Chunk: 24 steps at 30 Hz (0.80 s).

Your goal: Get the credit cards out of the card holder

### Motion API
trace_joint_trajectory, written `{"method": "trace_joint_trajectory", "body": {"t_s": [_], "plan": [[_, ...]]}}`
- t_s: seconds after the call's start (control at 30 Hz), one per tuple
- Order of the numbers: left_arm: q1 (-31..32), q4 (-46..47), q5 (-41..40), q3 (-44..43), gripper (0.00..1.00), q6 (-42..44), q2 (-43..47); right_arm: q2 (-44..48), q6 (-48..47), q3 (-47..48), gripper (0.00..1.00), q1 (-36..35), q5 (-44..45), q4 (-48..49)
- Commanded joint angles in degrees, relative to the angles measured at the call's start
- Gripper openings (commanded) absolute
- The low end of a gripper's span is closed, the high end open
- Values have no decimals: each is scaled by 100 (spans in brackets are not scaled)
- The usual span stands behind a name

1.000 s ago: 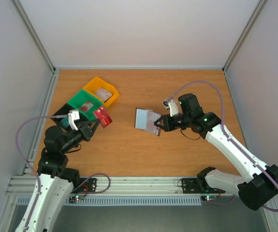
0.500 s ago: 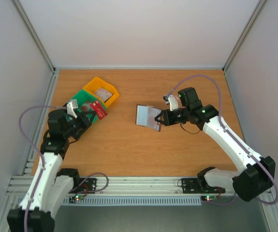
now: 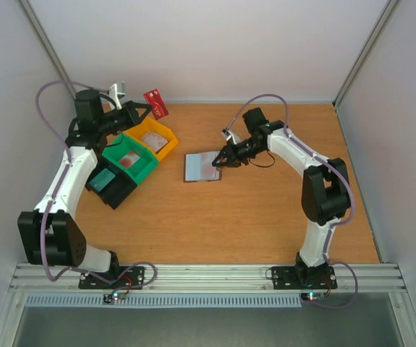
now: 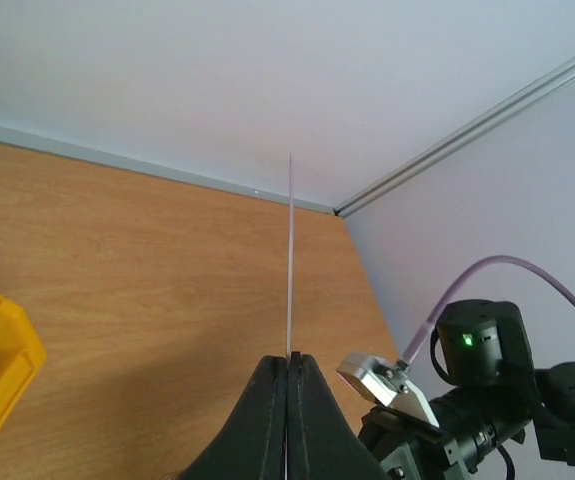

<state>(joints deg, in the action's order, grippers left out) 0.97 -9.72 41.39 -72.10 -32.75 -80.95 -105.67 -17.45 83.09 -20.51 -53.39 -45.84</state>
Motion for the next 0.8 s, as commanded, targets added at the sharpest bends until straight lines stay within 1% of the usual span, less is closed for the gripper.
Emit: {"method": "trace_joint_trajectory", "body": {"t_s": [0.0,0.1,0.17,0.23,0.3,0.37,0.4,0.43,0.5,0.57,0.63,0.73,0.77], "plan": [[-27,357,205,-158,0,-89,-144,-507,173,928,1,14,-502,-654],[-27,697,49,224,0,-465,-61,-767,233,1339,1,19,-383,-959],[-27,726,19,389,0,-662,-25,-934,64,1664,1,12,-275,-1370],[-27,895,-8,630,0,-603,61,-1012,-188,1895,1,13,-247,-1676],[-27,794,-69,767,0,-449,186,-971,-463,1921,1,13,-375,-1790],[-27,177,-227,769,0,52,453,-919,-624,1871,1,13,-629,-1788],[-27,-560,-410,665,0,427,570,-906,-608,1871,1,16,-653,-1798],[-27,-983,-589,542,0,597,690,-891,-501,1858,1,20,-699,-1770],[-27,-1339,-676,482,0,878,895,-802,-239,1756,1,14,-797,-1488],[-27,-1240,-643,564,0,948,1038,-648,-167,1671,1,18,-721,-1353],[-27,-926,-663,714,0,761,1111,-541,-253,1666,1,17,-510,-1436],[-310,-594,-526,957,0,494,1097,-548,-157,1679,1,17,-202,-1558],[-382,-581,-470,1031,0,277,1080,-551,-45,1642,1,13,-155,-1545]]}}
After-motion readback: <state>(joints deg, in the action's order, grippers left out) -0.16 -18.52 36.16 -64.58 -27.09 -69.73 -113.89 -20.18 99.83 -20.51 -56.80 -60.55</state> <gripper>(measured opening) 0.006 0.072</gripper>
